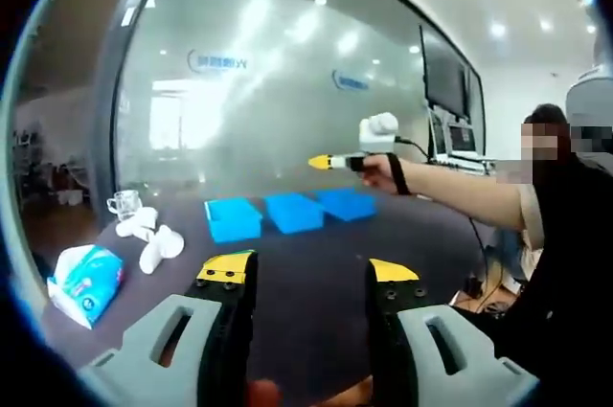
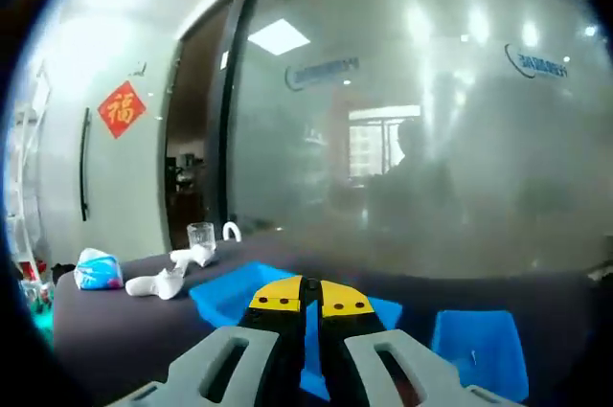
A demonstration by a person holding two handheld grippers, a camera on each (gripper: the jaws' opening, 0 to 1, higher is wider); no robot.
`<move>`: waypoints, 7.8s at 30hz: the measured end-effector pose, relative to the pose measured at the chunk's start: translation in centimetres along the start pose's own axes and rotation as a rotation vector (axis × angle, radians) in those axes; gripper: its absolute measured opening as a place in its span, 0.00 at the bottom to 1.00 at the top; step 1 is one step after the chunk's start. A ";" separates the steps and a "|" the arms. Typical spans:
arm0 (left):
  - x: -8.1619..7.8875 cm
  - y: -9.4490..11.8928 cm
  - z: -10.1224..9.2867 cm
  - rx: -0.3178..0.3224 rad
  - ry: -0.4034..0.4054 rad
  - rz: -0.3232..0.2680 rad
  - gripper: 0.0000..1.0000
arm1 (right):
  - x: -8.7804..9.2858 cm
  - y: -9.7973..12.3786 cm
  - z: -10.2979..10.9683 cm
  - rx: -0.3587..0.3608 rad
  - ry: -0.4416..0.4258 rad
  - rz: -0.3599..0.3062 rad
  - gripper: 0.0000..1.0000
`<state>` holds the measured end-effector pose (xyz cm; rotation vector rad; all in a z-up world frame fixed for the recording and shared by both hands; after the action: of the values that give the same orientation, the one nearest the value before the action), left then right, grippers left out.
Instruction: Sort the screws, nuts, and washers into the corresponding bins
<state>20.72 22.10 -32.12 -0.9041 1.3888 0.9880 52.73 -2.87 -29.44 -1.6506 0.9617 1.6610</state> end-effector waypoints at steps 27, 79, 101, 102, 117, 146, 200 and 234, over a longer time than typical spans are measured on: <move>-0.3 0.2 0.0 -0.019 0.008 -0.003 0.43 | 2.2 -2.9 -0.9 -0.013 0.045 0.102 0.22; 2.0 -1.9 -4.4 0.229 -0.041 0.131 0.43 | 6.1 23.5 5.2 -0.487 0.038 0.292 0.24; 2.7 -0.8 -3.5 0.182 -0.015 0.136 0.43 | 6.3 16.0 6.8 -0.636 0.238 0.586 0.24; 2.7 -0.8 -3.4 0.180 -0.014 0.135 0.43 | 6.4 15.5 6.8 -0.639 0.237 0.595 0.24; 2.9 -0.6 -2.8 0.172 0.004 0.128 0.43 | 10.1 12.3 7.9 -0.685 0.344 0.794 0.24; 3.8 -0.5 -2.7 0.157 0.011 0.149 0.43 | 12.8 10.0 7.7 -0.711 0.350 0.918 0.08; 0.2 -1.4 -1.8 0.061 -0.006 0.031 0.44 | 3.7 14.9 8.0 -0.234 0.086 0.056 0.02; -0.2 -0.2 0.0 -0.011 0.023 0.009 0.44 | 0.6 -3.5 -0.5 0.035 0.035 0.093 0.02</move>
<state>20.90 22.00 -31.98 -0.9203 1.4096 0.9955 55.88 -1.40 -30.33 -1.6390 1.0935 1.6705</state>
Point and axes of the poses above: the point that each gripper's makers call its tool centre point, and the gripper's own axes: y roughly backward along the fingers, z roughly to its left, x roughly out of its underside, the point moved 6 cm from there along y, roughly backward along the fingers, and after that the axes turned 6 degrees about -x, right-handed, at the moved point
